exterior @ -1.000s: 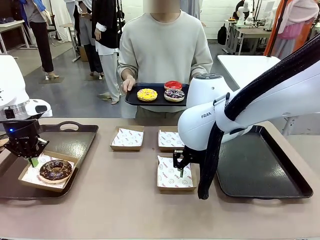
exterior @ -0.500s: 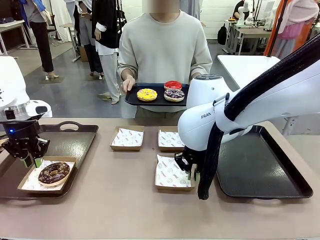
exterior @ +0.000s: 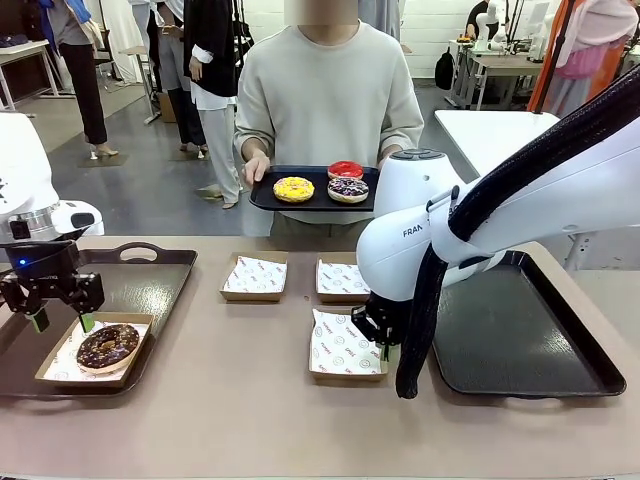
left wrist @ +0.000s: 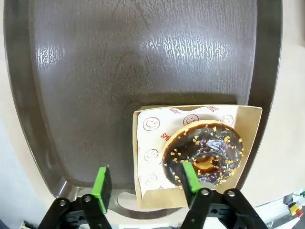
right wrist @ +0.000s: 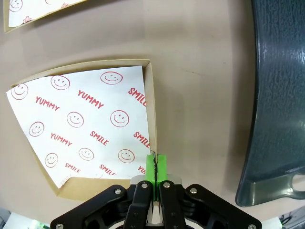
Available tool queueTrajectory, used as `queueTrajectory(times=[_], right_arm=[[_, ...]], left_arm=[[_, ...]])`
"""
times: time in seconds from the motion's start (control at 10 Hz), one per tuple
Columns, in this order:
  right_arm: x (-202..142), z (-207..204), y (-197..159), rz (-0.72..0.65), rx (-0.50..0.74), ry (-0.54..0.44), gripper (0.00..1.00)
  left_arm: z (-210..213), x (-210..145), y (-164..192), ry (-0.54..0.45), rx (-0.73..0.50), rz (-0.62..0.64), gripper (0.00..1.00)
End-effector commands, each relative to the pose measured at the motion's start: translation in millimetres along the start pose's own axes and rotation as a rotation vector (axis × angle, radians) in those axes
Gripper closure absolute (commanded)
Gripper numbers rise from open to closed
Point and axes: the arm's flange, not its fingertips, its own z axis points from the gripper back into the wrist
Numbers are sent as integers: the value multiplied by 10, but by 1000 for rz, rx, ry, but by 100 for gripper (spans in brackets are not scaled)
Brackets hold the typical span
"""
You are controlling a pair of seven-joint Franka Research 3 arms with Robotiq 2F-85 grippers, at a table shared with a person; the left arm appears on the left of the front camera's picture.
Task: Individually package the donuts and arrange them on the tray.
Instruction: Place the picked Paper togo box on the Handle tray while simultaneously picking up another Paper togo box from the table with the other hand.
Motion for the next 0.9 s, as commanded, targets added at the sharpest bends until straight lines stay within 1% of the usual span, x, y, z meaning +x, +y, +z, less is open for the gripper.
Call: queueTrajectory(times=[0.0,0.2,0.3,0.4,0.5,0.6,0.8], right_arm=[[7,-29,27,-14,4,-1,100],[-35,82,23,-21,29,1,100],[-117,311,20,1,40,-26,100],[-185,650,-13,6,46,-48,100],[-194,852,-44,0,48,-46,100],[-182,1179,-93,-17,49,-62,100],[-36,1570,-159,-43,39,-68,100]], left_arm=[[16,11,24,-6,-1,23,0],[39,2,28,6,-40,31,0],[124,-48,46,5,-106,33,0],[287,-147,84,-7,-215,28,0],[418,-226,128,-17,-310,17,0],[650,-376,247,-36,-481,-4,0],[963,-531,621,-93,-699,7,0]])
